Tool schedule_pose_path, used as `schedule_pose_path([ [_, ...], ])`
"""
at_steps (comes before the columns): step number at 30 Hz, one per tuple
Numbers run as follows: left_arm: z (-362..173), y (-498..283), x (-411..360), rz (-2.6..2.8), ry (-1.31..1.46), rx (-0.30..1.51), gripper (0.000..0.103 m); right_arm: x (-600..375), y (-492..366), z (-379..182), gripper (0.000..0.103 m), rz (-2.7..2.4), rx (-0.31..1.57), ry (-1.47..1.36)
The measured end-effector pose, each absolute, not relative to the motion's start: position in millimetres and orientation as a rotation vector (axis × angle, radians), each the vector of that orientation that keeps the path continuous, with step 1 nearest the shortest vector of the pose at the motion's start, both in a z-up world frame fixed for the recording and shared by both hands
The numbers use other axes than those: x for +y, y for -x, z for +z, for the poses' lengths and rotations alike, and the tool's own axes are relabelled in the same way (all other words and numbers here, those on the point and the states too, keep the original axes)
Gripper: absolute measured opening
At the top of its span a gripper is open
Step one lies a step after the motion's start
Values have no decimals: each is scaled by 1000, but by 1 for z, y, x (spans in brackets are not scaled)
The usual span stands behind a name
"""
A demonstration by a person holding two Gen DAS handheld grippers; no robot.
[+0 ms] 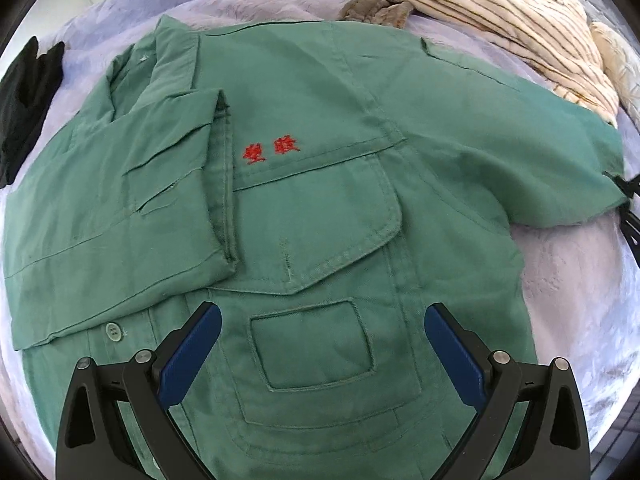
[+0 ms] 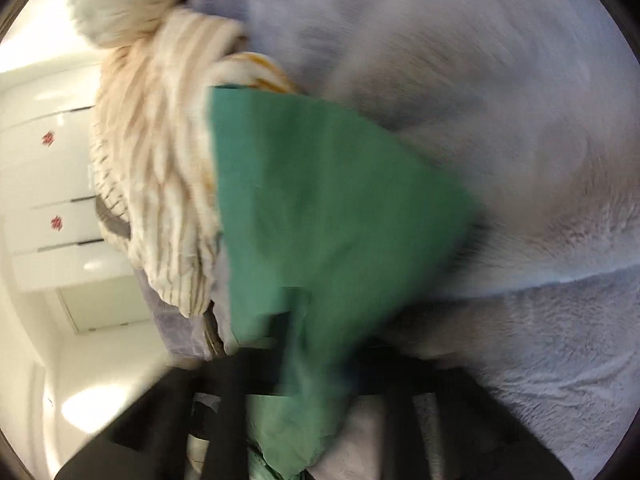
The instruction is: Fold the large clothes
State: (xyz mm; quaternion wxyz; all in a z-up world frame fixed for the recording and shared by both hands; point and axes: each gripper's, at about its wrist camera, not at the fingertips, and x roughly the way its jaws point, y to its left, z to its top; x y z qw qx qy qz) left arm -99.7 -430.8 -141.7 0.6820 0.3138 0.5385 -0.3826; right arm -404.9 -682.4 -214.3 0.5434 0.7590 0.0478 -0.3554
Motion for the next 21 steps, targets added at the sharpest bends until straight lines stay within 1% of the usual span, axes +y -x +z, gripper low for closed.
schedule_pose_path([
  [3, -142, 96, -431, -850, -714, 1201, 102, -675, 404, -207, 5, -800, 47, -1781],
  [10, -139, 75, -418, -823, -698, 1191, 102, -668, 360, -145, 5, -611, 42, -1624],
  [16, -126, 43, -391, -819, -650, 1153, 102, -638, 279, -86, 5, -433, 131, -1456],
  [21, -110, -11, -350, -753, -564, 1084, 102, -586, 175, -42, 5, -280, 278, -1278],
])
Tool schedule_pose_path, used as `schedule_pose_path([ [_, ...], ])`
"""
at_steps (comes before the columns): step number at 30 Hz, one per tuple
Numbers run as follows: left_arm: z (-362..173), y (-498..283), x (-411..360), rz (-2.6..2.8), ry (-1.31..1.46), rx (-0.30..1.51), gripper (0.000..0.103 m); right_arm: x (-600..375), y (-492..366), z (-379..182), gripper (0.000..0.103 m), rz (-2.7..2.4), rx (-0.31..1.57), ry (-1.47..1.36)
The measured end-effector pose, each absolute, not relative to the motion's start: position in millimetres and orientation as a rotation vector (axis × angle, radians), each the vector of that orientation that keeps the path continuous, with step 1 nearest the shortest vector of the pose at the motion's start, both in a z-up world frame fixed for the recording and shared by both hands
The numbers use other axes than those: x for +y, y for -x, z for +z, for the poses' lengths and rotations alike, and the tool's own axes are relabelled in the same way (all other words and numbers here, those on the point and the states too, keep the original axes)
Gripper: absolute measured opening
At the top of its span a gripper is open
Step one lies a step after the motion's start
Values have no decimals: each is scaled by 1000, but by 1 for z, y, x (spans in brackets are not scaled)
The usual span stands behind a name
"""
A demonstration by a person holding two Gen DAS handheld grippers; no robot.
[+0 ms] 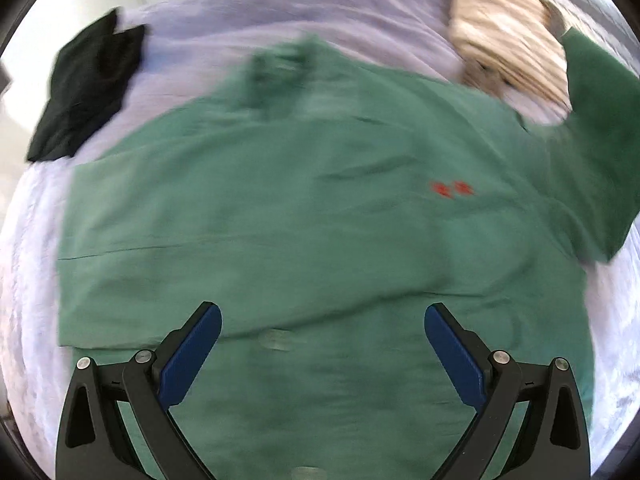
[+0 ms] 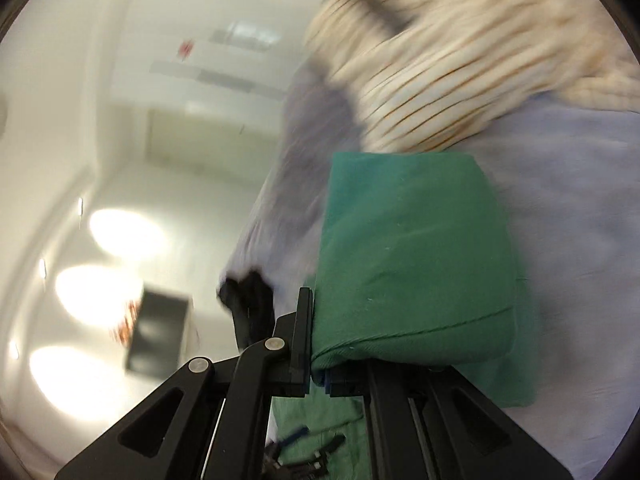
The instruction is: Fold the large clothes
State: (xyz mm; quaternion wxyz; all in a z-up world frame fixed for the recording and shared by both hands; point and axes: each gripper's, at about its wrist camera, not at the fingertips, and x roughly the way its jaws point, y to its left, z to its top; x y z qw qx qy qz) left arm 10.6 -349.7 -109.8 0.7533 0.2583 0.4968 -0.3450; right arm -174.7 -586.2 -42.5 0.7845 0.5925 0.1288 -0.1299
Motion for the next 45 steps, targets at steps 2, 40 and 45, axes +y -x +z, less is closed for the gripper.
schedule_pose_path([
  [2, -106, -35, -331, -716, -534, 1065, 102, -559, 131, -34, 5, -232, 352, -1207],
  [40, -128, -136, -168, -560, -384, 1111, 102, -304, -82, -104, 67, -199, 1146, -344],
  [45, -123, -124, -200, -689, -339, 1133, 102, -350, -13, -96, 67, -268, 1100, -558],
])
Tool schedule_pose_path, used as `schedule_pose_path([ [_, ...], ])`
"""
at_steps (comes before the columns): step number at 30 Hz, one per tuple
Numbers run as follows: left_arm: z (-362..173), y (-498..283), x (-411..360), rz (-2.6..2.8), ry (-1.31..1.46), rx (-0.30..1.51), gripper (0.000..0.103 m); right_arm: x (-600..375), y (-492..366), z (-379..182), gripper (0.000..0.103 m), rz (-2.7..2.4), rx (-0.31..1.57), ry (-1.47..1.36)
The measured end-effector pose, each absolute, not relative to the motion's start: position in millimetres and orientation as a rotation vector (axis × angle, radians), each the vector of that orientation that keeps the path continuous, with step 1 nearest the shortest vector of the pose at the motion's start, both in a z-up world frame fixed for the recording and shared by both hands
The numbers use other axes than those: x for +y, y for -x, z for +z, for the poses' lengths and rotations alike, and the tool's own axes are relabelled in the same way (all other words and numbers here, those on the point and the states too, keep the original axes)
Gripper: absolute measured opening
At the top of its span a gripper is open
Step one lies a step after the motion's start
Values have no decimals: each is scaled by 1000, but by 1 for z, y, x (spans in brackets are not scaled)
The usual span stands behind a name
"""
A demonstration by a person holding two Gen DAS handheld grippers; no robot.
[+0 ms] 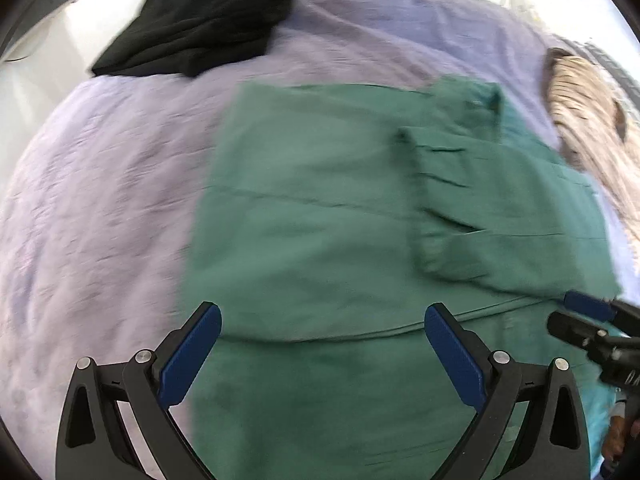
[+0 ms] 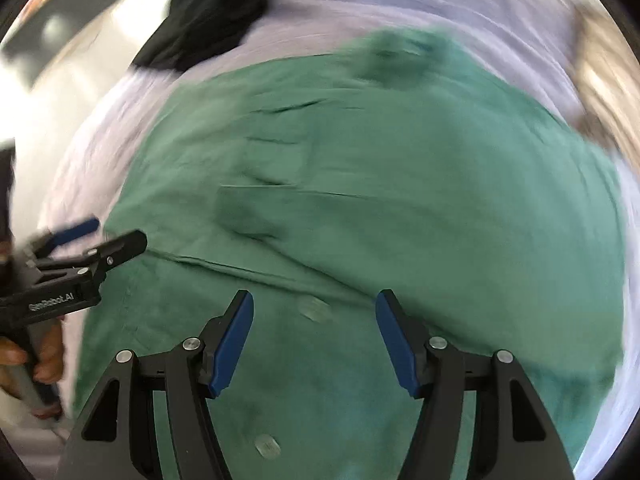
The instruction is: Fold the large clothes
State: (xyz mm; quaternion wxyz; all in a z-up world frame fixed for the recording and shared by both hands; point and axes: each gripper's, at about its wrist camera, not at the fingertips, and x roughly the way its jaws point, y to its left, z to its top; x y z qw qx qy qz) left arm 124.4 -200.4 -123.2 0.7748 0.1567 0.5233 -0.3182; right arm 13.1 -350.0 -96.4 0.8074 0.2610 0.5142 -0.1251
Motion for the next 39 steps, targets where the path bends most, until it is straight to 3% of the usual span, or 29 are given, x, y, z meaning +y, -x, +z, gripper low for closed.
schedule_pose_path([
  [8, -137, -116, -265, -770, -336, 1183, 102, -451, 132, -113, 68, -507, 876, -1123],
  [13, -144, -116, -287, -727, -400, 1142, 102, -494, 189, -140, 68, -637, 613, -1437],
  [14, -145, -117, -290, -717, -402, 1144, 102, -500, 199, -145, 64, -656, 558, -1488],
  [16, -146, -117, -294, -704, -403, 1142, 102, -512, 214, -155, 19, -670, 468, -1589],
  [17, -147, -116, -296, -700, -408, 1137, 102, -515, 218, -158, 3, -679, 465, -1614],
  [29, -157, -112, -302, -680, -495, 1108, 102, -504, 227, -177, 2, -783, 524, -1607],
  [34, -142, -125, -300, -712, -453, 1092, 102, -498, 233, -145, 12, -727, 592, -1493],
  [35, -140, -130, -302, -717, -446, 1088, 102, -497, 232, -135, 18, -713, 599, -1445],
  [36, -140, -135, -304, -717, -442, 1086, 102, -498, 227, -126, 40, -698, 610, -1392],
  [38, -141, -146, -312, -725, -418, 1104, 102, -505, 209, -107, 69, -696, 647, -1248],
  [39, -141, -149, -314, -733, -404, 1110, 101, -509, 199, -101, 69, -696, 655, -1191],
])
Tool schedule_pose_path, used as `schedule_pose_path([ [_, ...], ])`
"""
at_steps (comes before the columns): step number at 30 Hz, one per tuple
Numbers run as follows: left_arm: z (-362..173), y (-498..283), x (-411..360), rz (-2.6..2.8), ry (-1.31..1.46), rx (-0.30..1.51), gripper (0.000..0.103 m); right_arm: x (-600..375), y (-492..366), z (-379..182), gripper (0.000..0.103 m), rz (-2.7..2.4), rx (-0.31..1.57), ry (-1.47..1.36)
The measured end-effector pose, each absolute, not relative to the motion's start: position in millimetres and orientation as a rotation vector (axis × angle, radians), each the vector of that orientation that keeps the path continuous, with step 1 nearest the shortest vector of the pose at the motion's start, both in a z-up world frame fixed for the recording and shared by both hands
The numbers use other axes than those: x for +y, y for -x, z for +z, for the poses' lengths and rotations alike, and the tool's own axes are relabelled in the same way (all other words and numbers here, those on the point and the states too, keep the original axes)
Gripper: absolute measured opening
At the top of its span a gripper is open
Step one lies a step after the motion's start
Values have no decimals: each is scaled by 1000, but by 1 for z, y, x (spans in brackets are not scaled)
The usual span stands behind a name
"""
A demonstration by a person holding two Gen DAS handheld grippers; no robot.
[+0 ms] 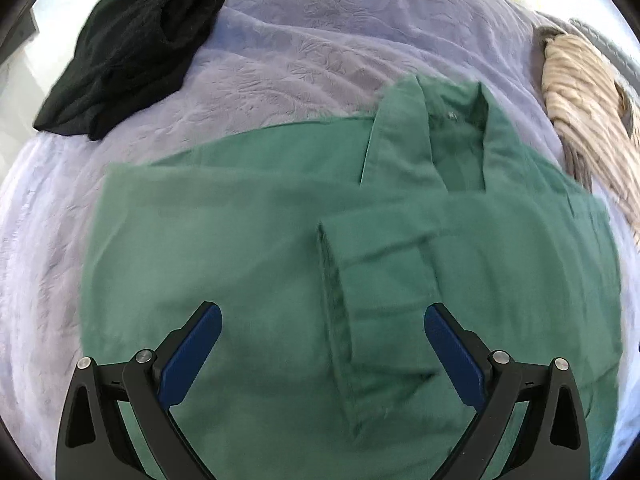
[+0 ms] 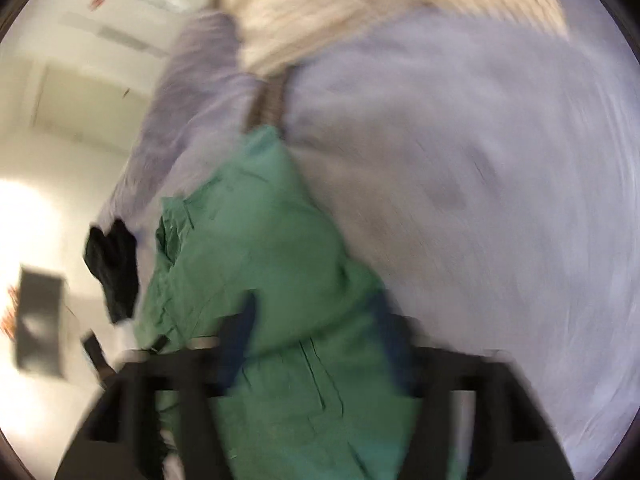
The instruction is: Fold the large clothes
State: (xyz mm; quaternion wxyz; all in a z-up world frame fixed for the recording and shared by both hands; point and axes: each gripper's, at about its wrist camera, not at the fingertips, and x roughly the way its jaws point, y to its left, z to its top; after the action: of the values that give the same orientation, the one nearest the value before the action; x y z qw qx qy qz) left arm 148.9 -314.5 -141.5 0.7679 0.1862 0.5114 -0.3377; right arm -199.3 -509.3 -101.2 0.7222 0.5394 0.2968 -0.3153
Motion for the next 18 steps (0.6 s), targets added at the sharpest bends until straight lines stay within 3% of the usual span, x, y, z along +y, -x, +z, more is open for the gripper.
schedule_pose_path([
  [1, -143, -154, -318, -744, -389, 1115, 98, -516, 187, -98, 69, -685, 669, -1149],
  [3, -148, -161, -328, -753, -400, 1120, 61, -534, 161, -100, 68, -662, 698, -1107],
  [4, -150, -163, -333, -755, -411, 1125, 52, -547, 145, -104, 68, -664, 715, -1078],
  [5, -151, -164, -337, -779, -403, 1137, 33, -553, 136, -107, 68, -670, 731, -1056],
  [8, -148, -165, -341, -776, -392, 1143, 28, -579, 108, -121, 68, -720, 782, -989],
  [9, -146, -165, -340, -776, -393, 1135, 28, -585, 103, -126, 62, -722, 788, -998],
  [10, -147, -164, -340, -776, -397, 1129, 28, -591, 98, -131, 48, -705, 785, -1022],
  [11, -148, -166, -341, -776, -402, 1126, 28, -594, 94, -134, 3, -688, 790, -1031],
  [18, -160, -162, -359, -731, -471, 1042, 28, -610, 93, -168, 3, -748, 857, -1040],
])
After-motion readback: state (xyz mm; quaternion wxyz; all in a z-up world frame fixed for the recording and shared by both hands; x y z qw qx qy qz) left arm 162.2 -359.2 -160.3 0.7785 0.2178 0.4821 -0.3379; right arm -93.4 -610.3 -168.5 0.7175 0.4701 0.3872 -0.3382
